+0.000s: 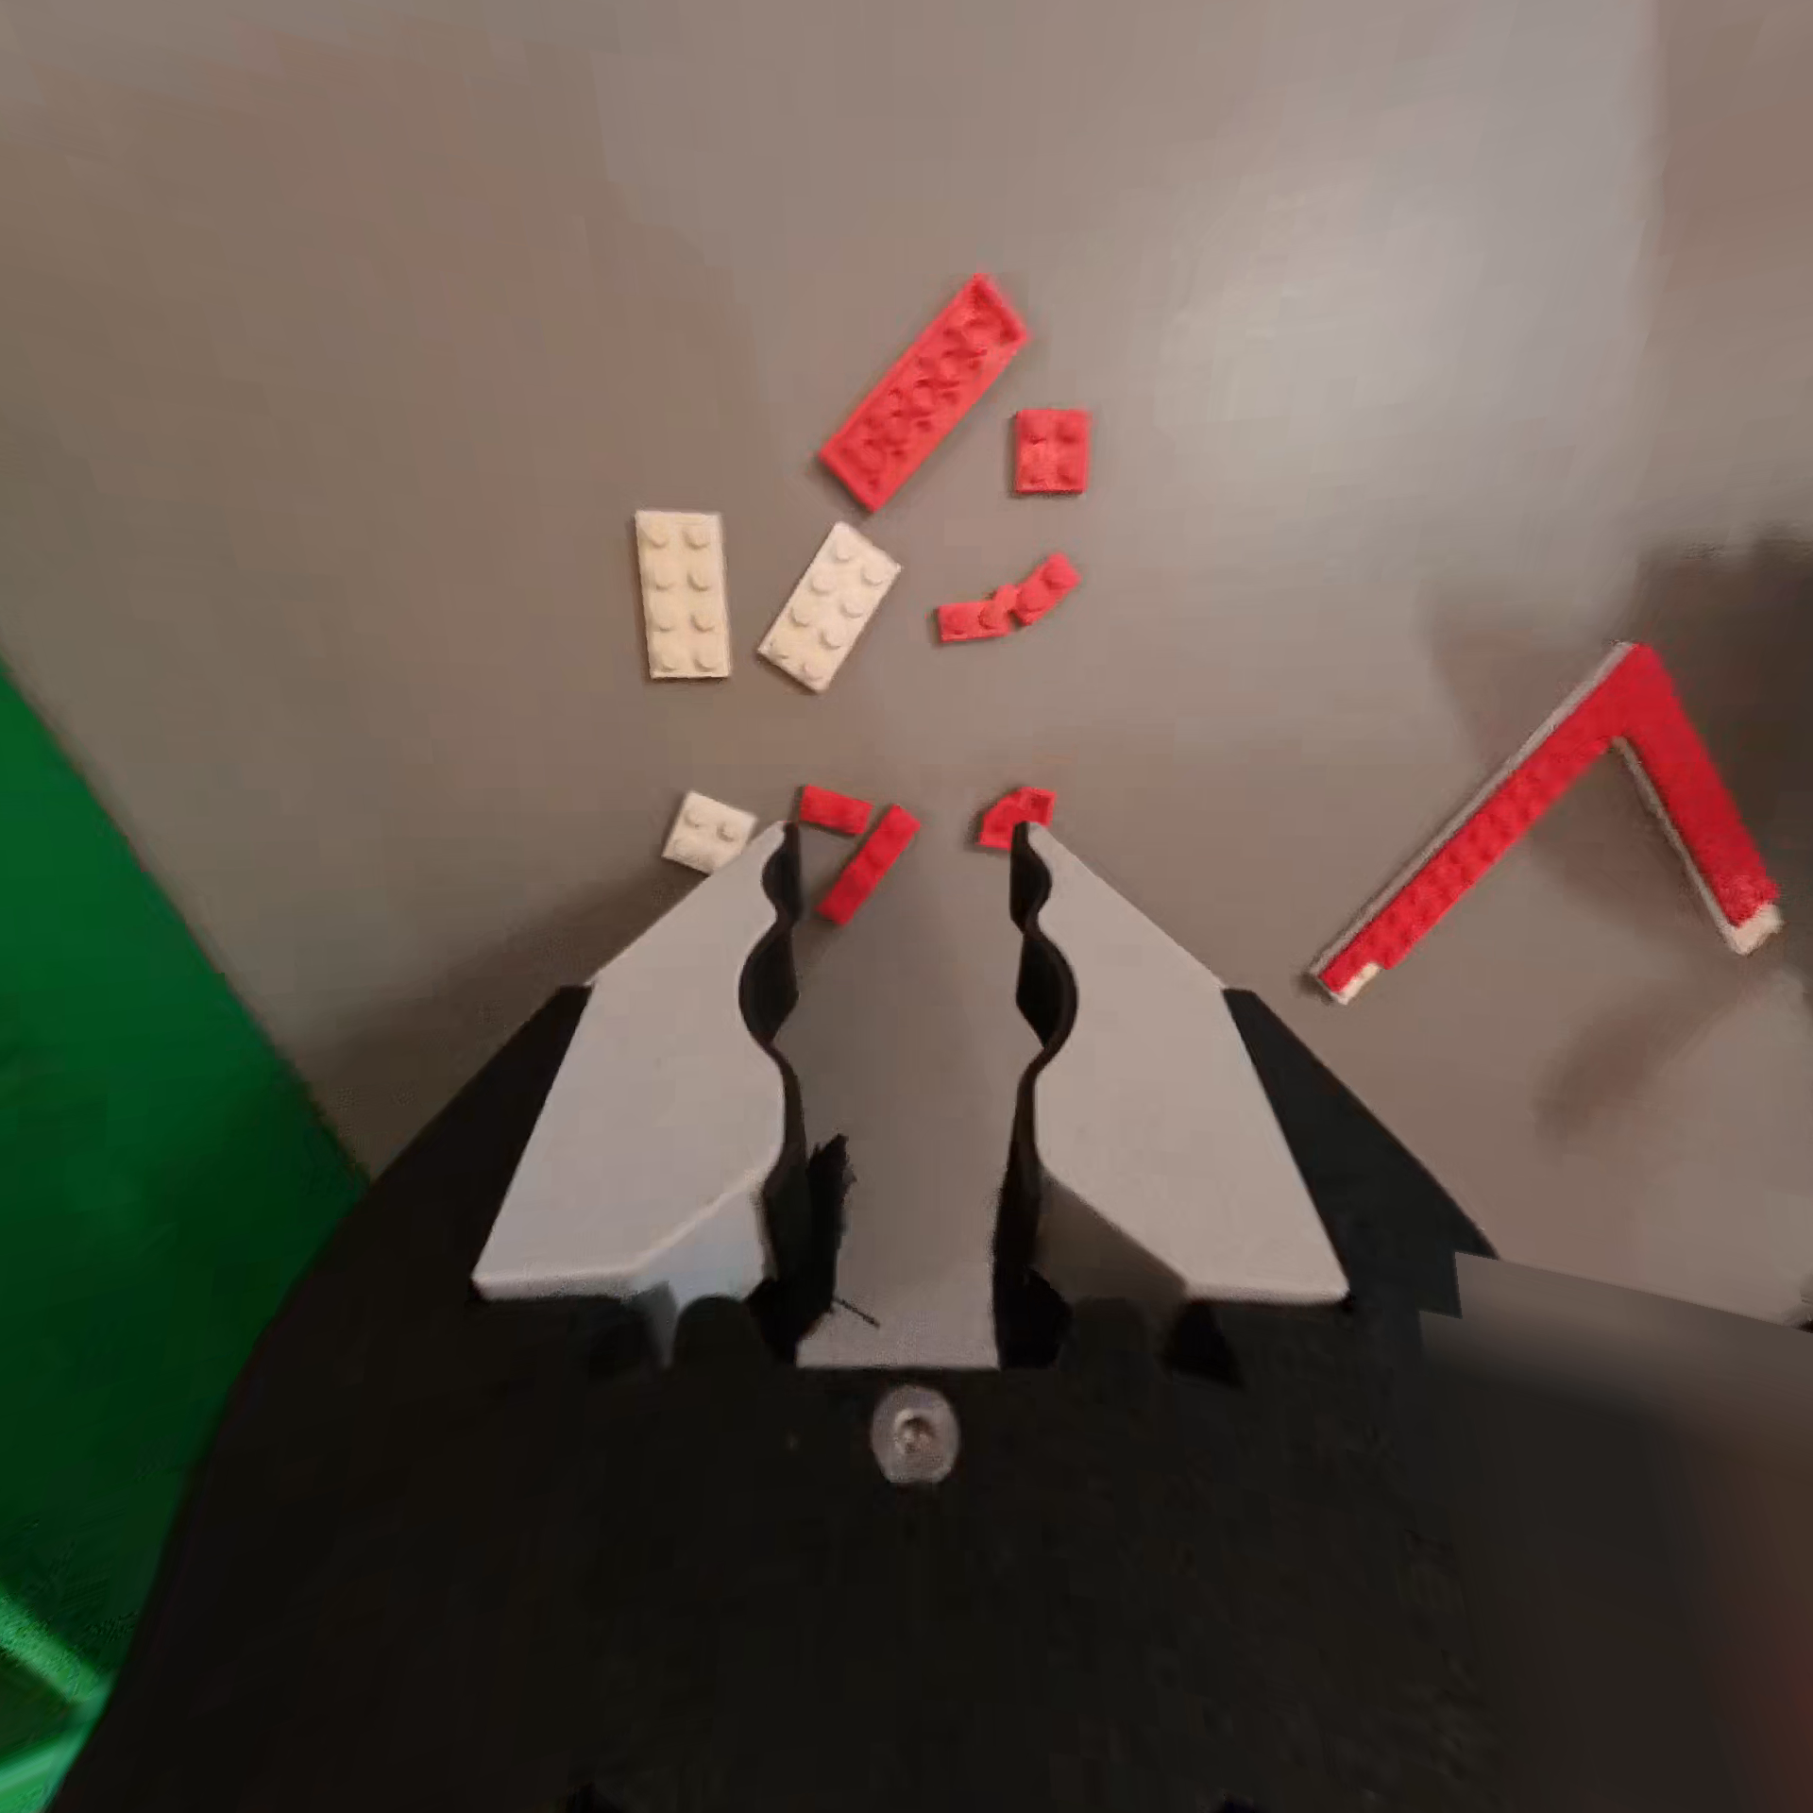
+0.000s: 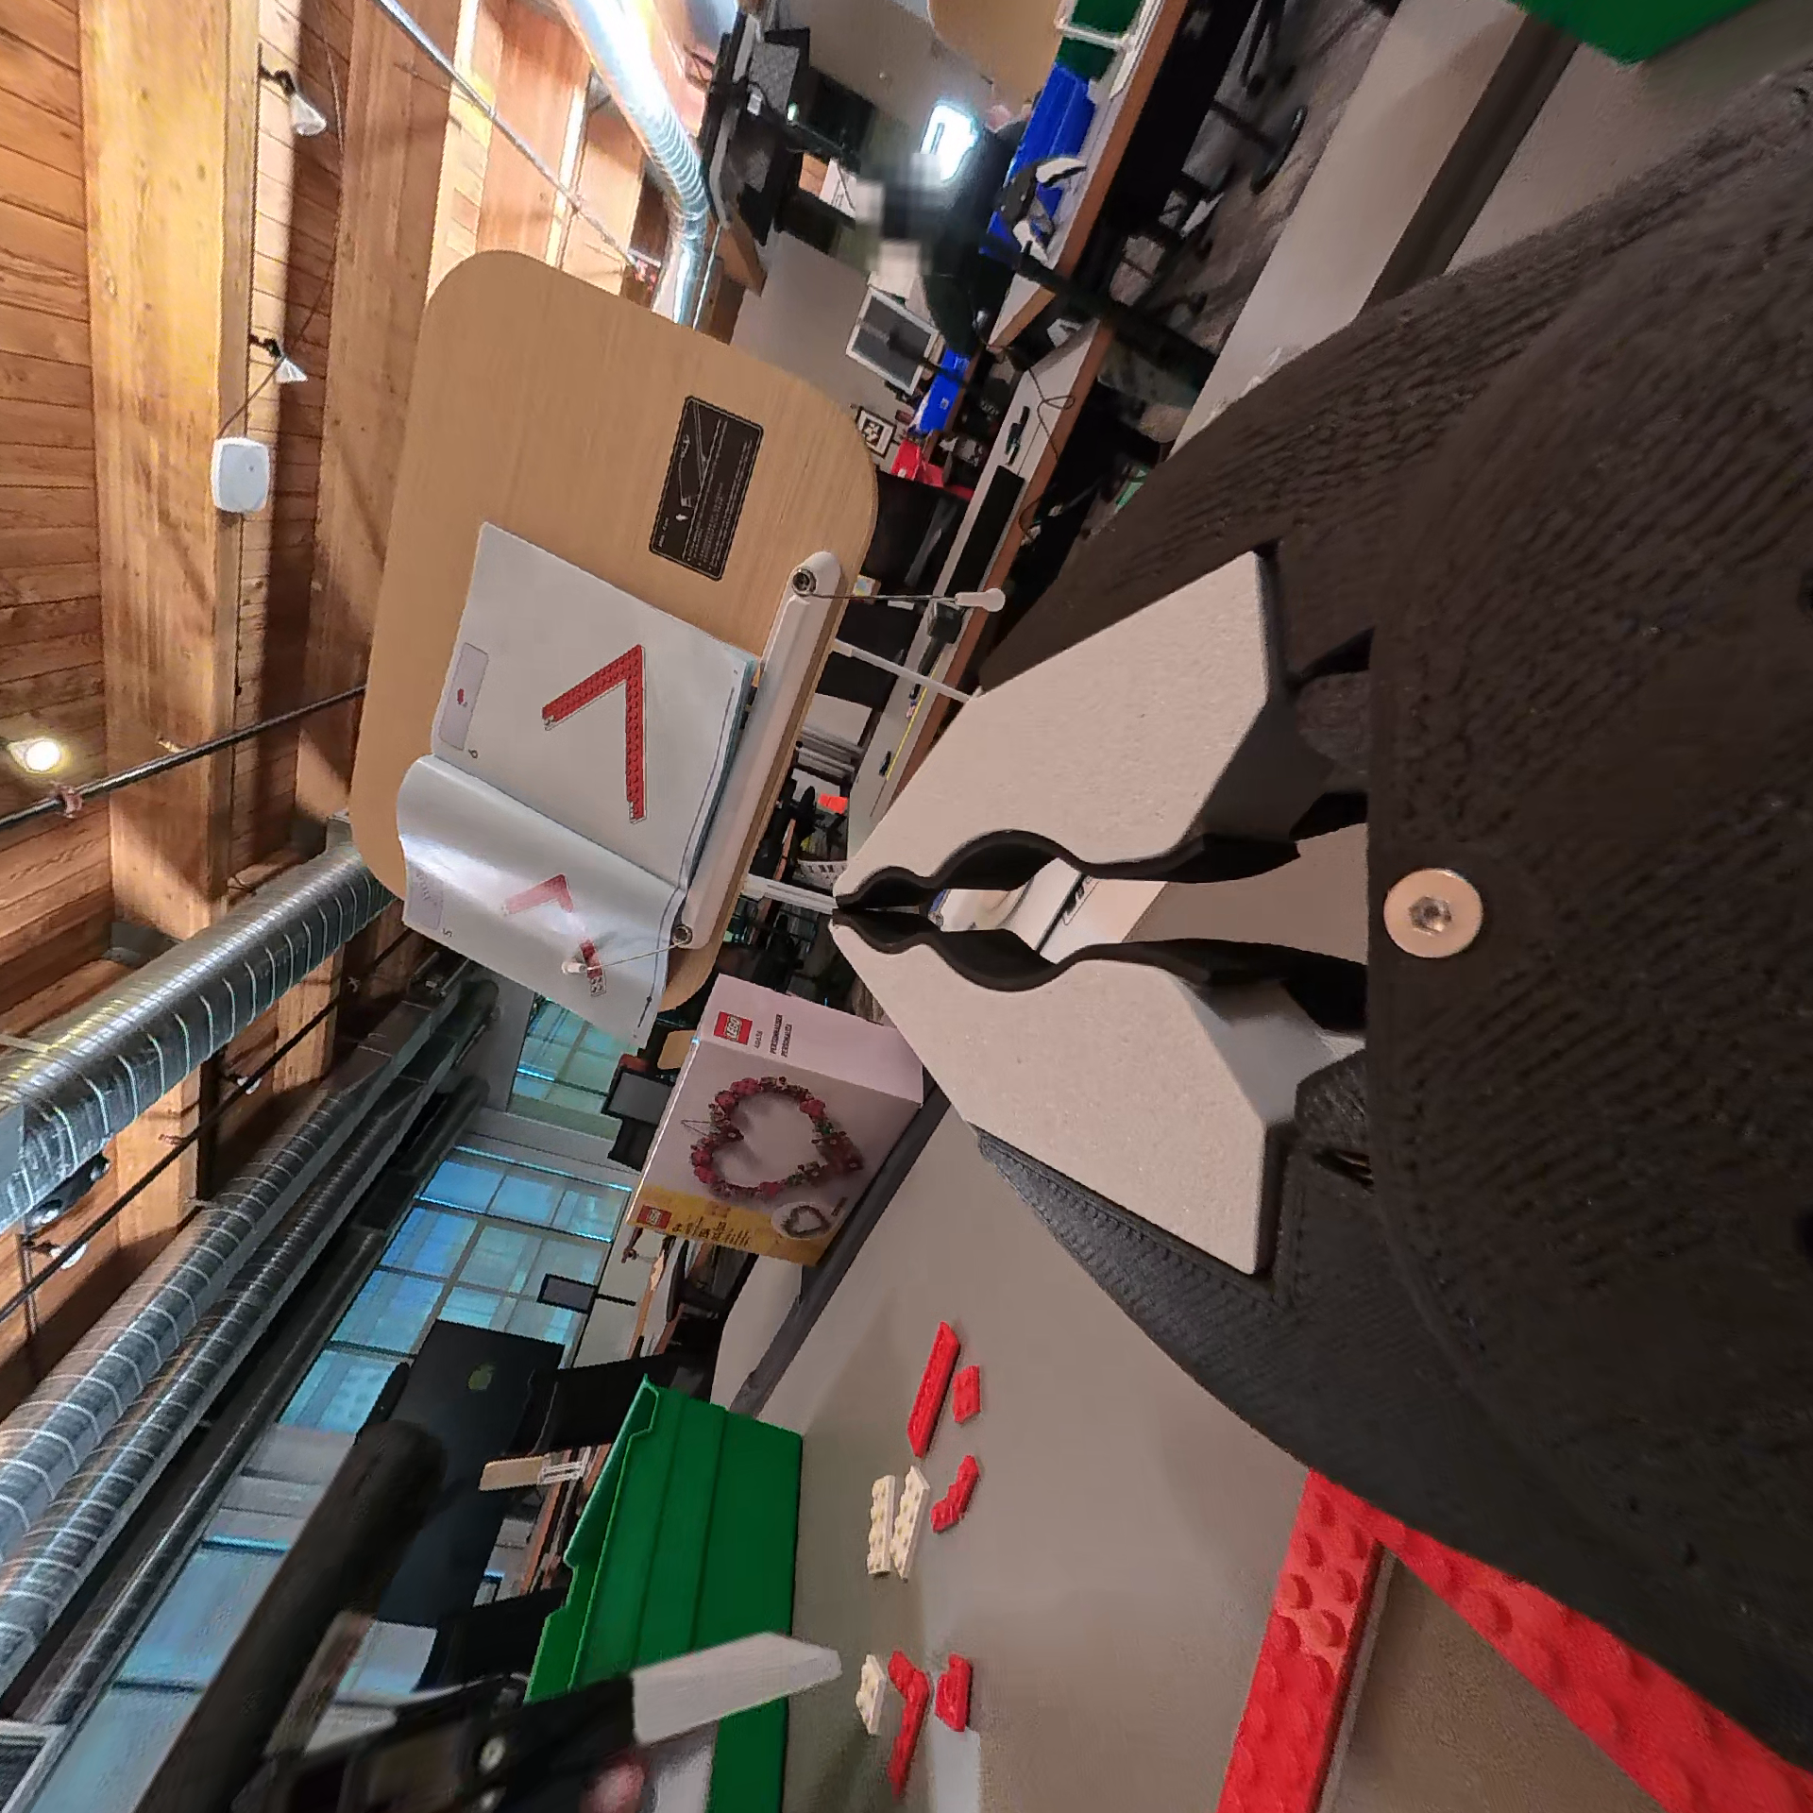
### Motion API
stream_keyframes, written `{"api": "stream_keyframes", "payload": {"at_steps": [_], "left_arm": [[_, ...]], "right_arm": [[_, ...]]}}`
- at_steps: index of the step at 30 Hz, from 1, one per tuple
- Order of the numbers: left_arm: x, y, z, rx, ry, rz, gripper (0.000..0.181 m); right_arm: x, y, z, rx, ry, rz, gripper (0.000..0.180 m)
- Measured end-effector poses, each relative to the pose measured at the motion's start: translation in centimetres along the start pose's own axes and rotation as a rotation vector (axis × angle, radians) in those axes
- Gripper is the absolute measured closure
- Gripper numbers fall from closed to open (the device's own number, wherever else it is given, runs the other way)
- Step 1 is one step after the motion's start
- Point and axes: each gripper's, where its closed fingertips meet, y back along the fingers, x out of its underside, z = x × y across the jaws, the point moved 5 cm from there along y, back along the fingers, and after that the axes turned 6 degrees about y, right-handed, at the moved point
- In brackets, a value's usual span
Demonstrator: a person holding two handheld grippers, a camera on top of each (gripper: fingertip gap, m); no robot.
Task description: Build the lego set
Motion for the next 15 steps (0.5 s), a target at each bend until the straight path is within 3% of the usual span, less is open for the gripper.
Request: {"api": "stream_keyframes", "payload": {"at_steps": [6, 11, 15], "left_arm": [[0.3, -0.7, 1.8, -0.032, 0.248, 0.165, 0.150], [0.3, -1.7, 1.5, 0.048, 0.399, 0.149, 0.155], [0.1, -2.1, 1.4, -0.026, 0.406, 0.152, 0.155]], "right_arm": [[0.0, 0.0, 0.0, -0.008, -0.018, -0.003, 0.180], [-0.1, 0.0, 0.1, -0.019, -0.038, -0.007, 0.180], [-0.1, 0.1, 0.1, -0.024, -0.051, -0.011, 0.180]]}}
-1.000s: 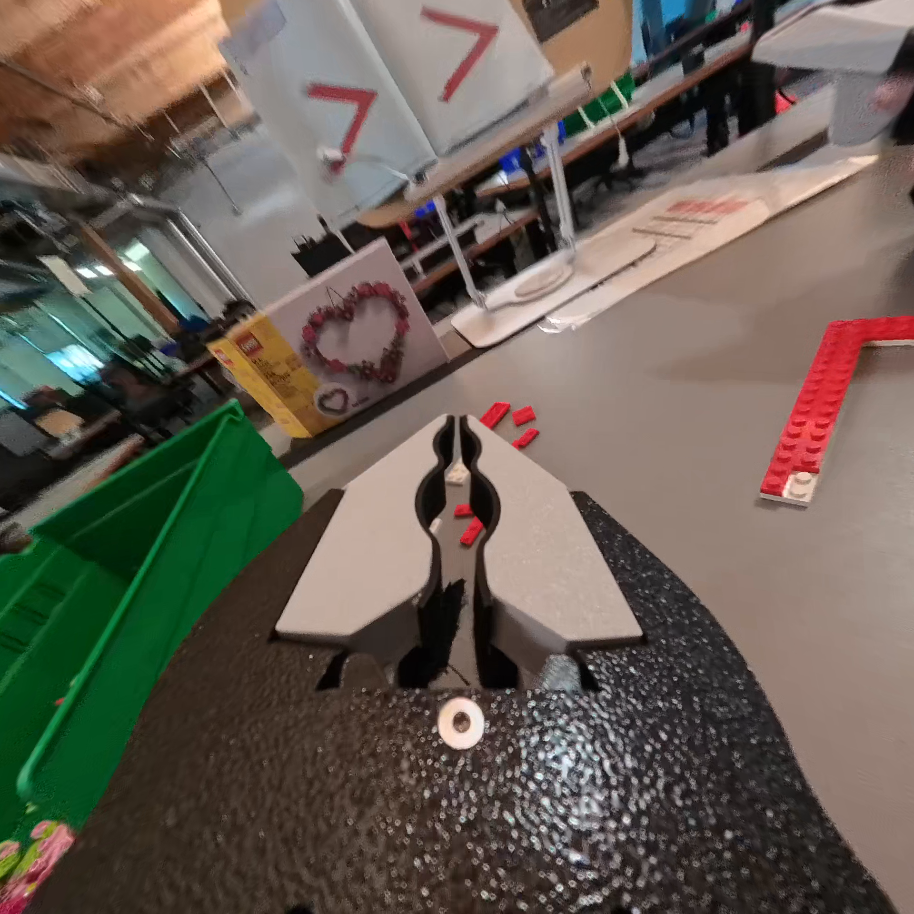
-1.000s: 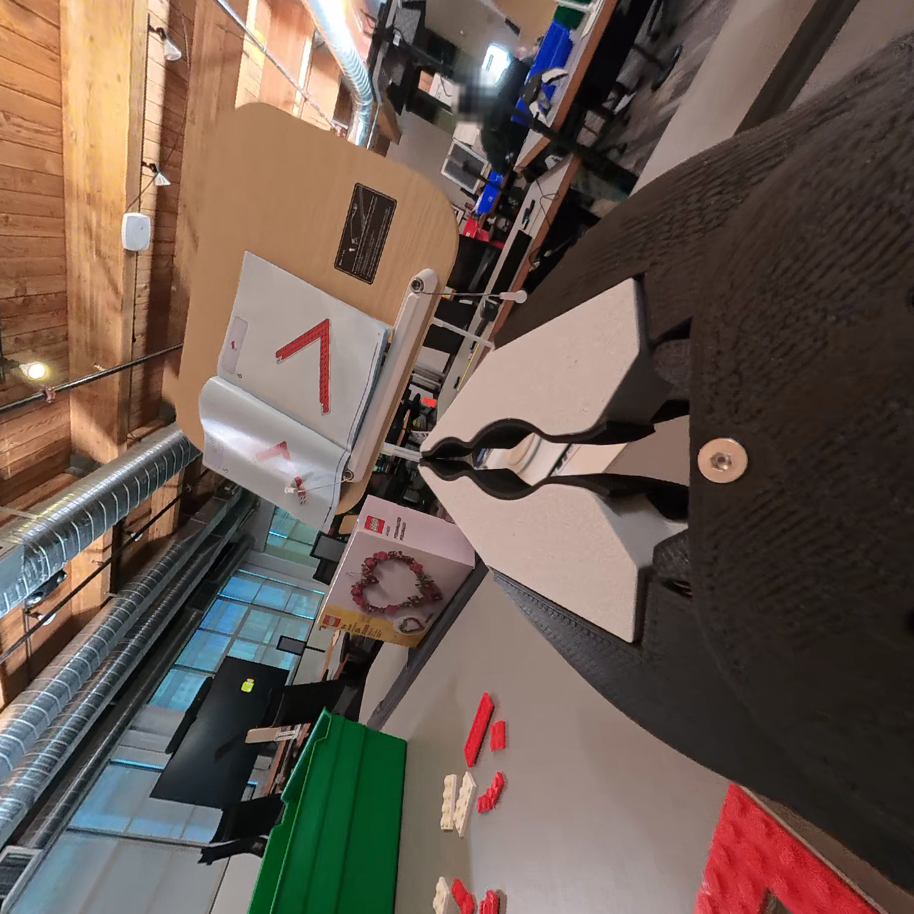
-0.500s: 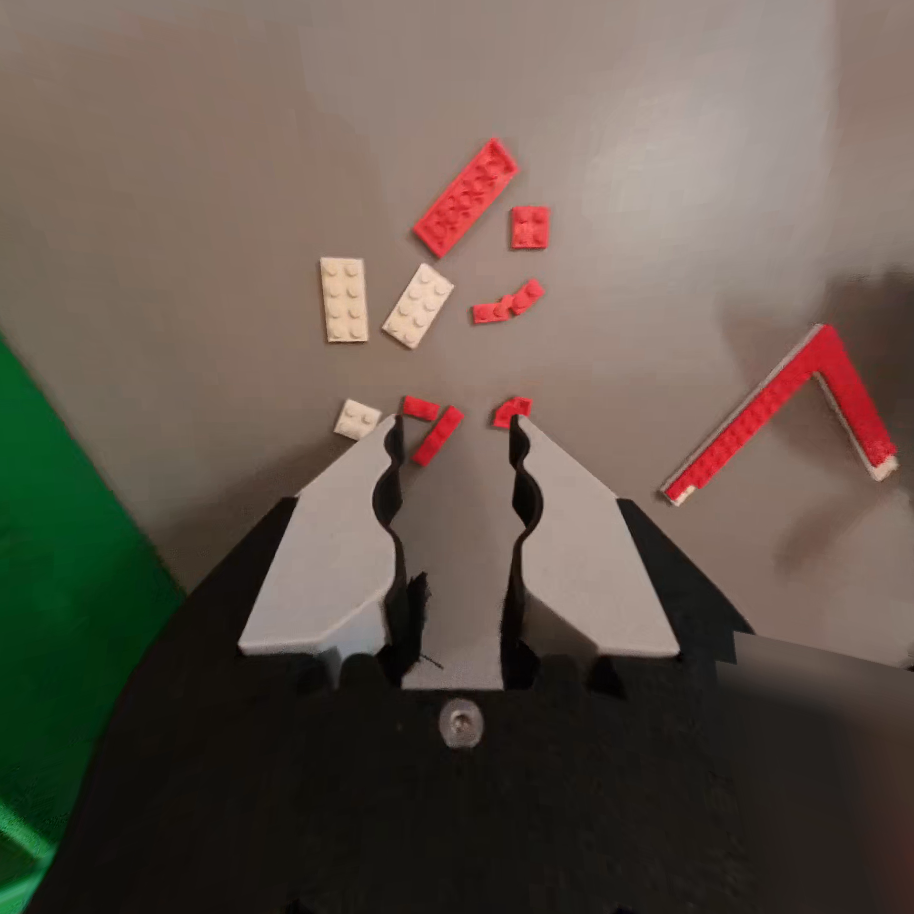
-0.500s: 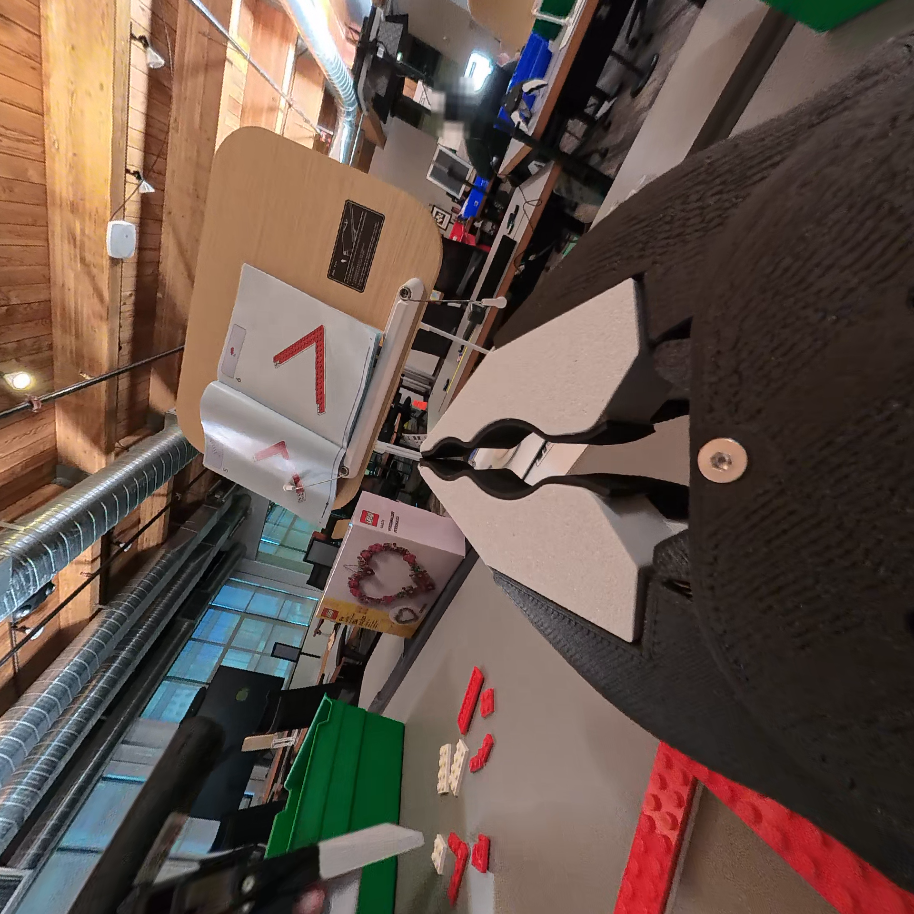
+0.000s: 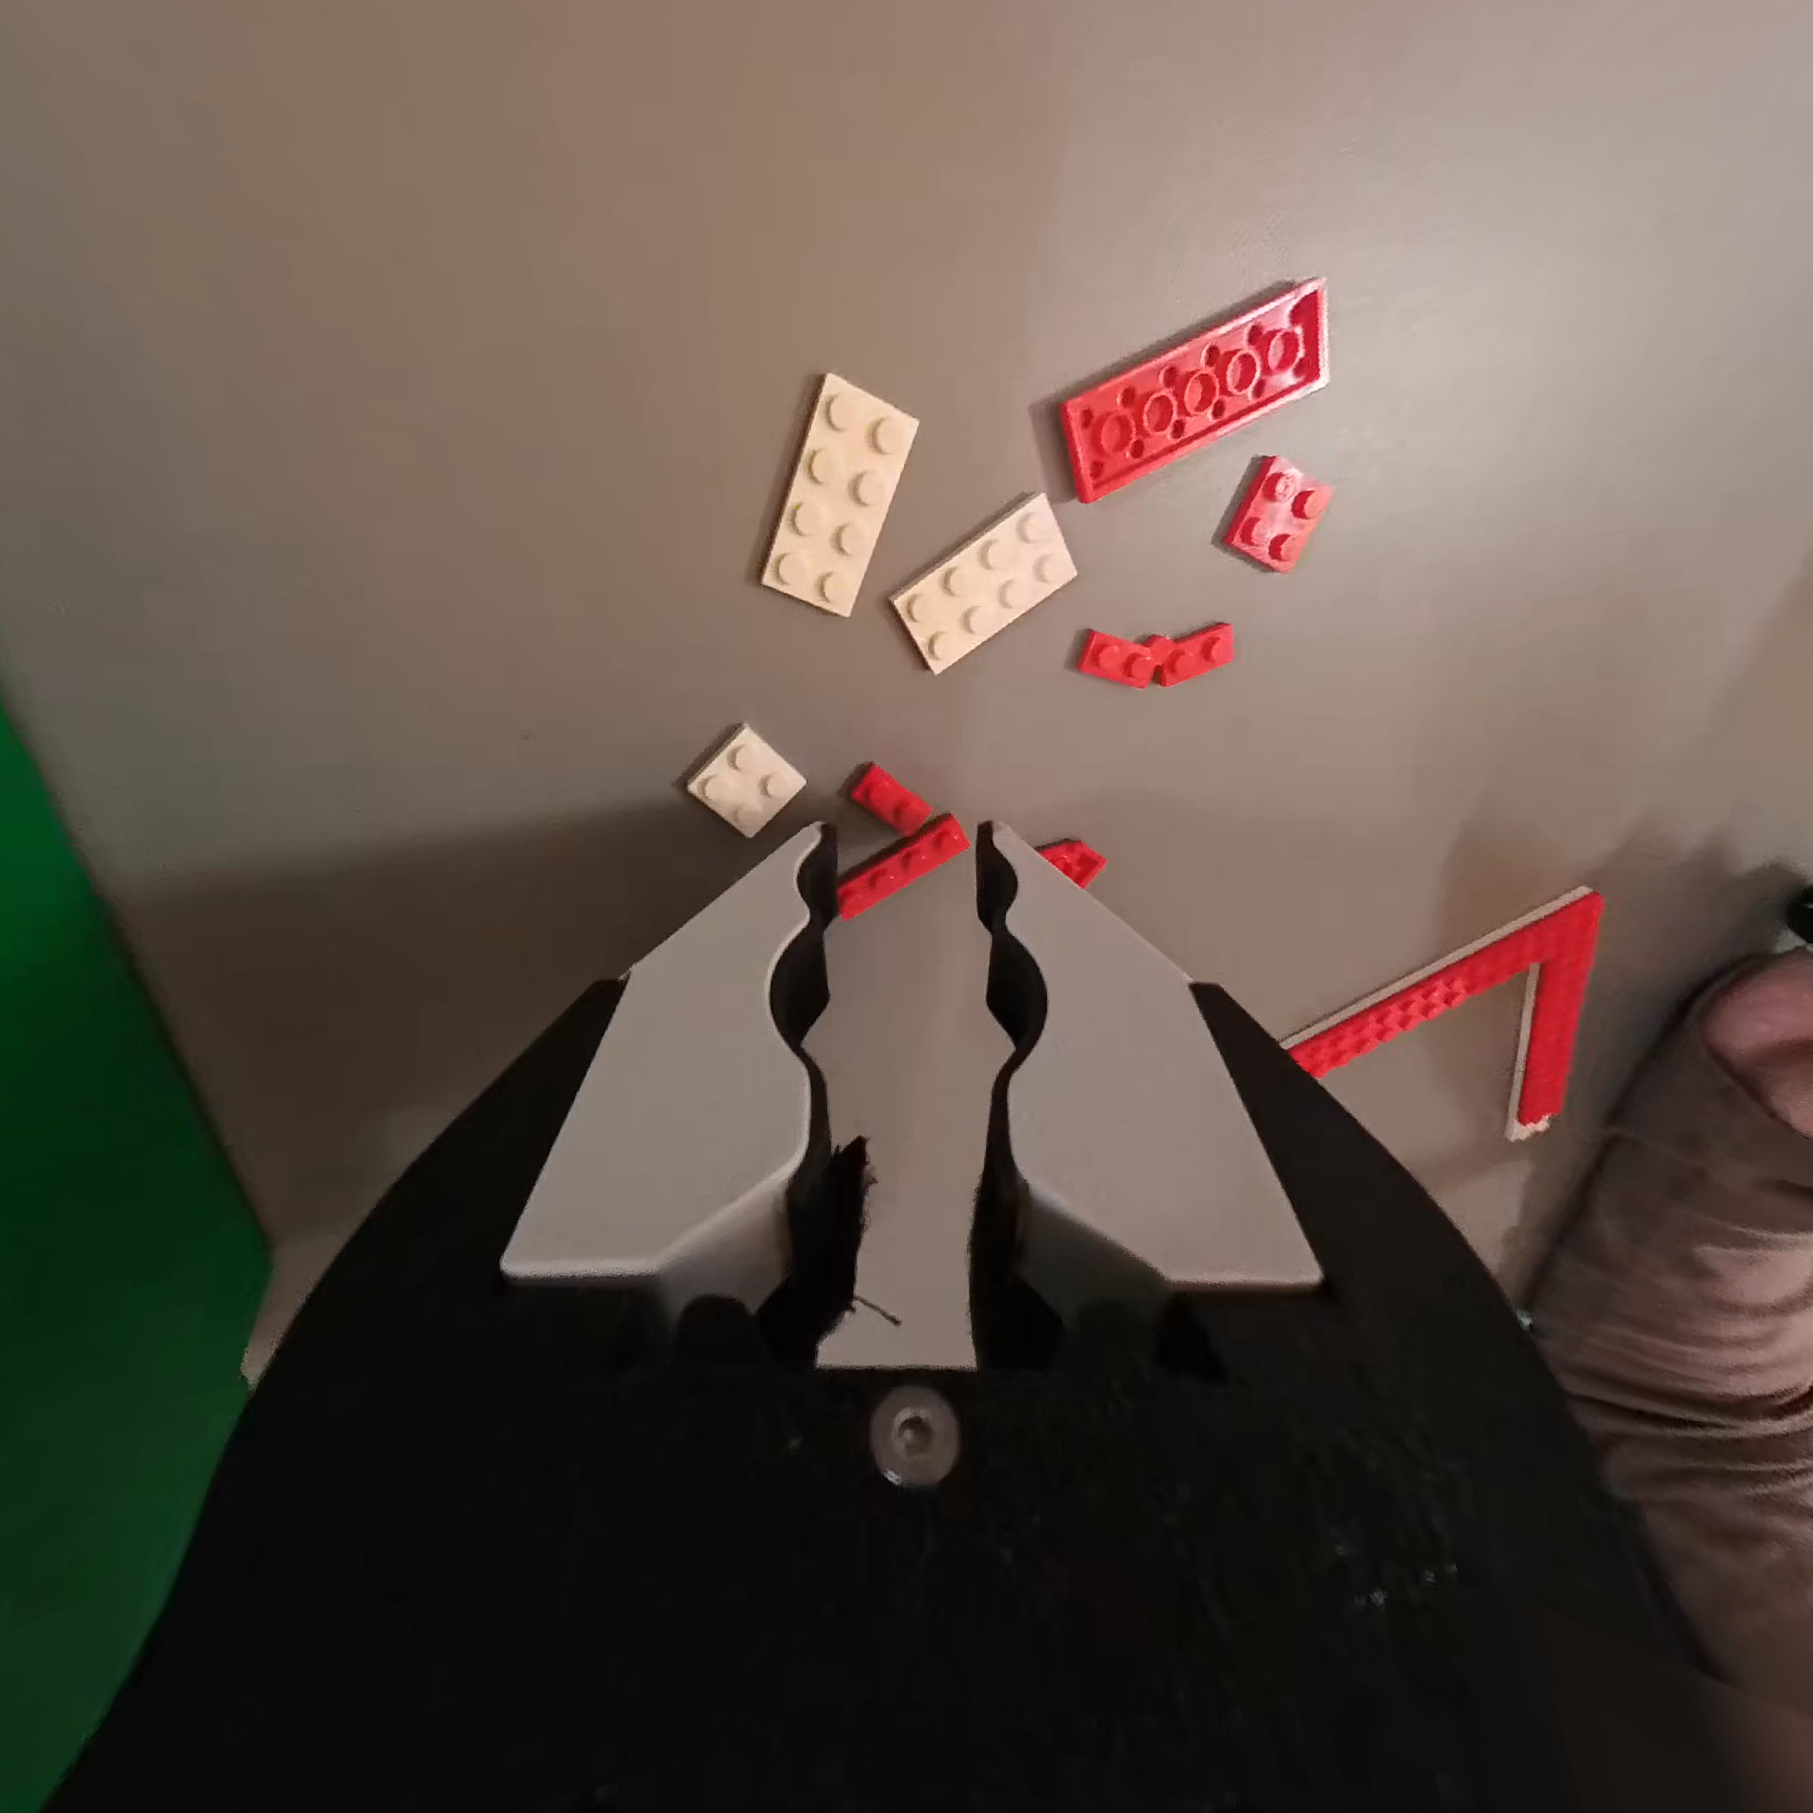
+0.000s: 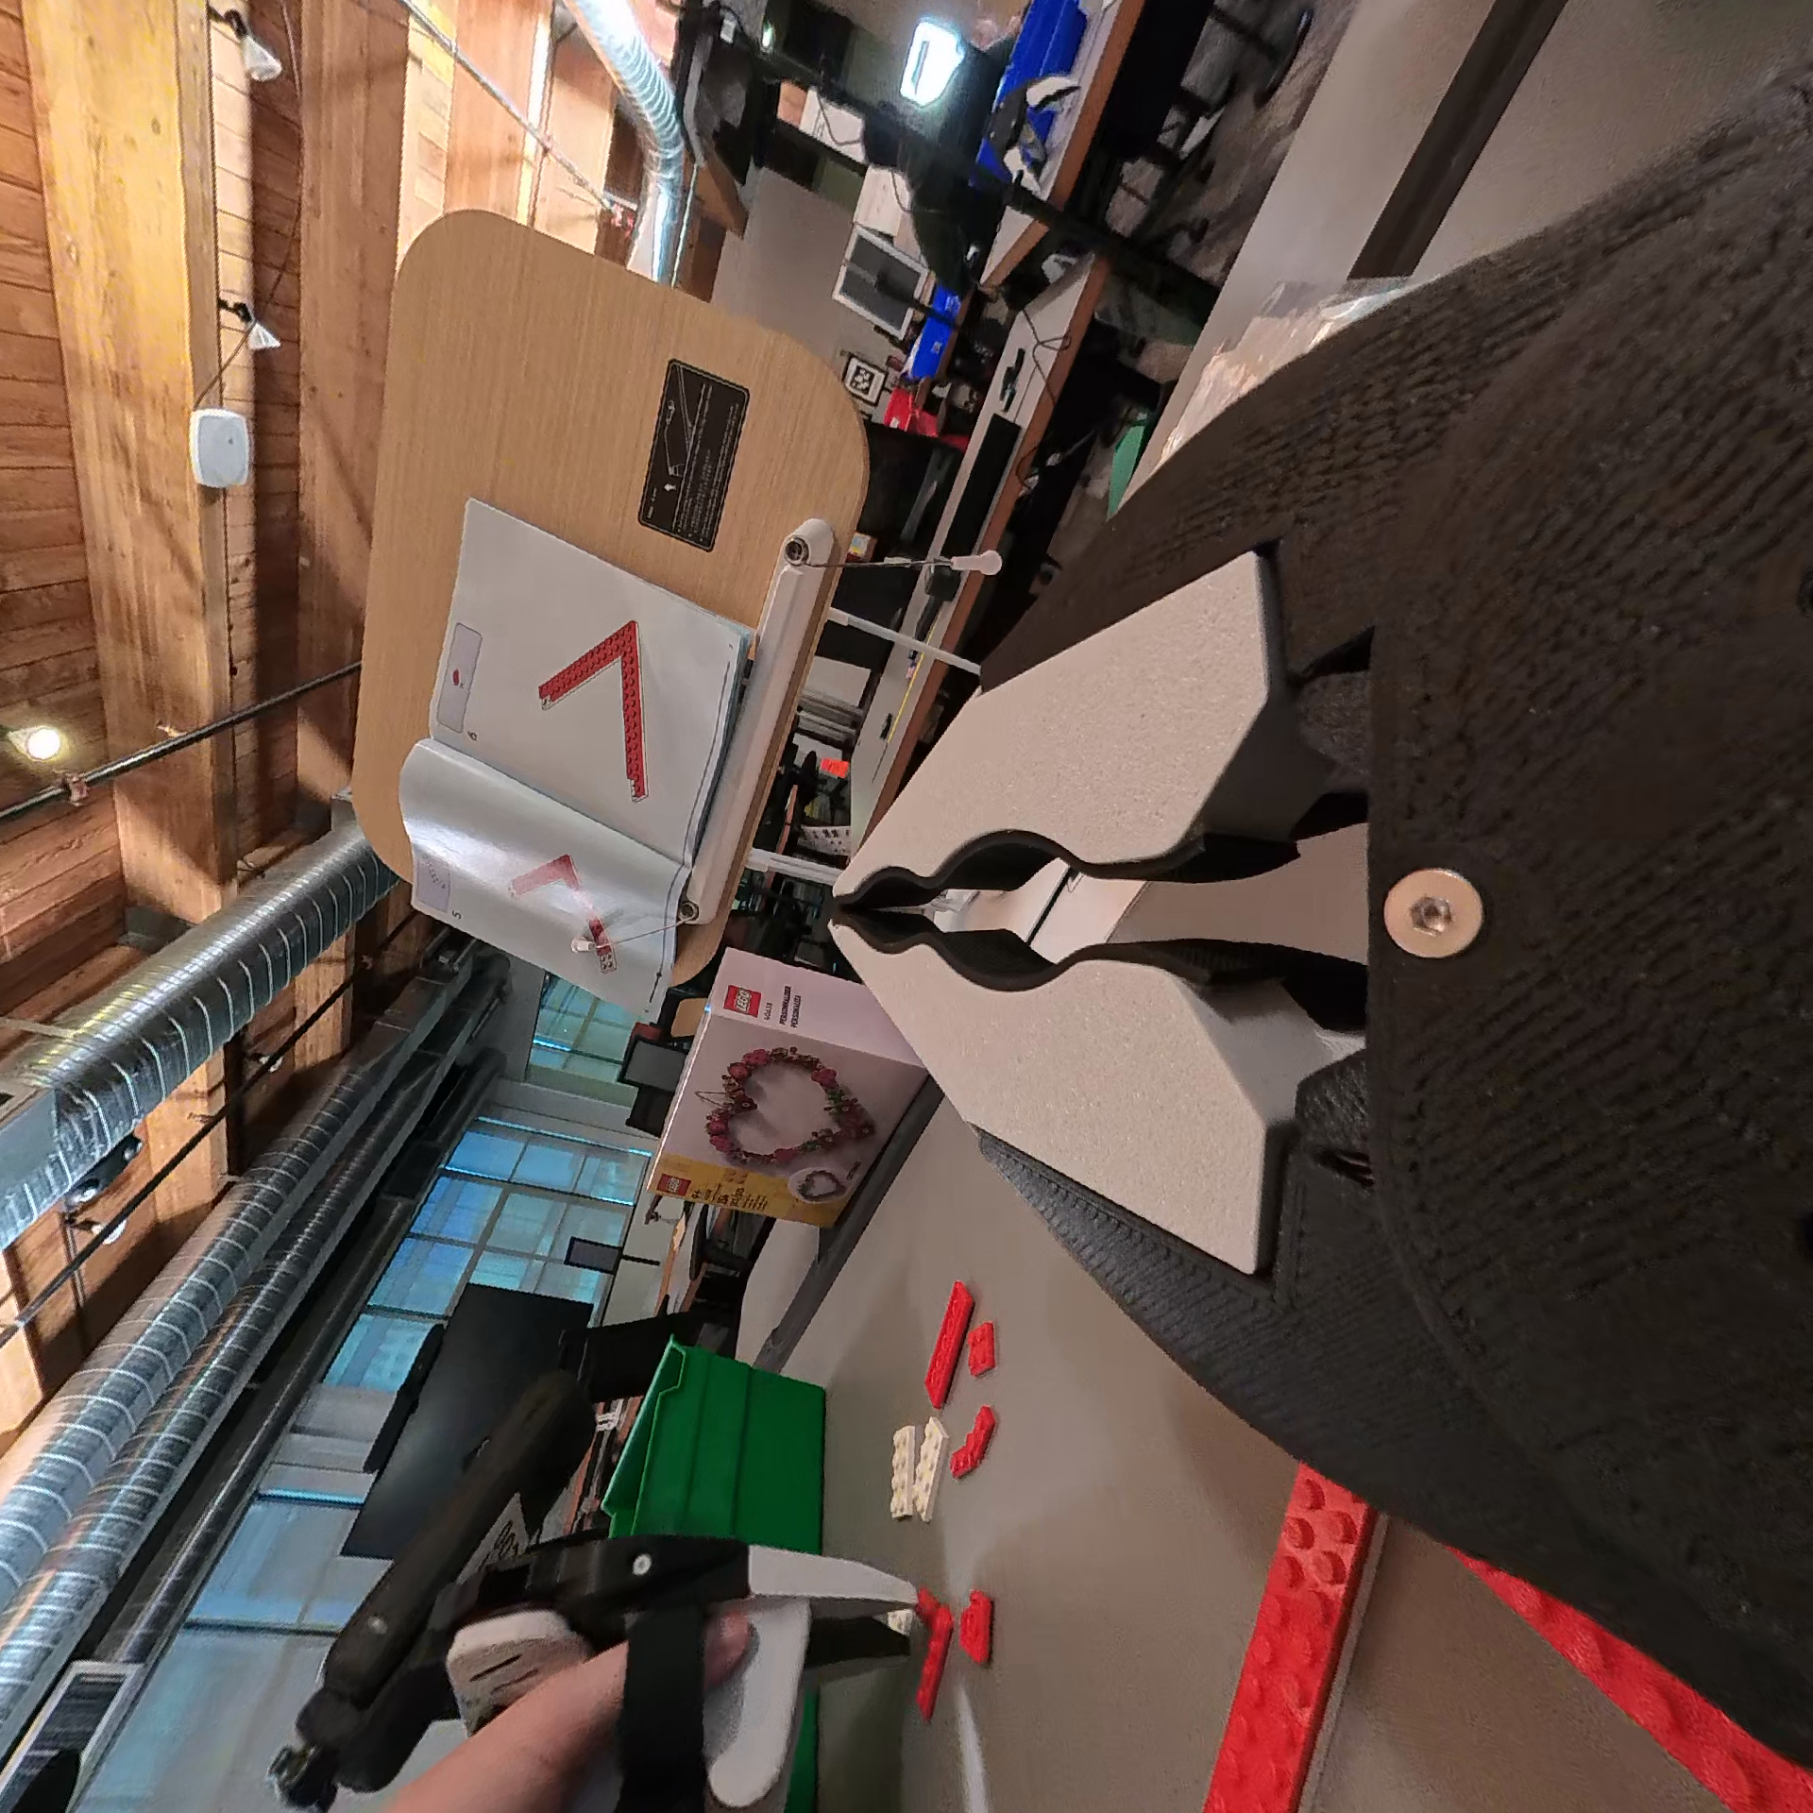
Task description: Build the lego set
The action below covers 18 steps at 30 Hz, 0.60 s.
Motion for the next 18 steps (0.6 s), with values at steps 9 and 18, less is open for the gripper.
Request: {"api": "stream_keyframes", "payload": {"at_steps": [9, 18], "left_arm": [[-0.48, -0.74, -0.65, -0.123, -0.001, -0.016, 0.169], [-0.39, -0.99, -1.10, -0.272, -0.126, -0.012, 0.175]], "right_arm": [[0.06, -0.06, 0.07, -0.006, -0.009, 0.002, 0.180], [0.13, -0.10, 0.06, -0.009, -0.014, 0.004, 0.180]]}}
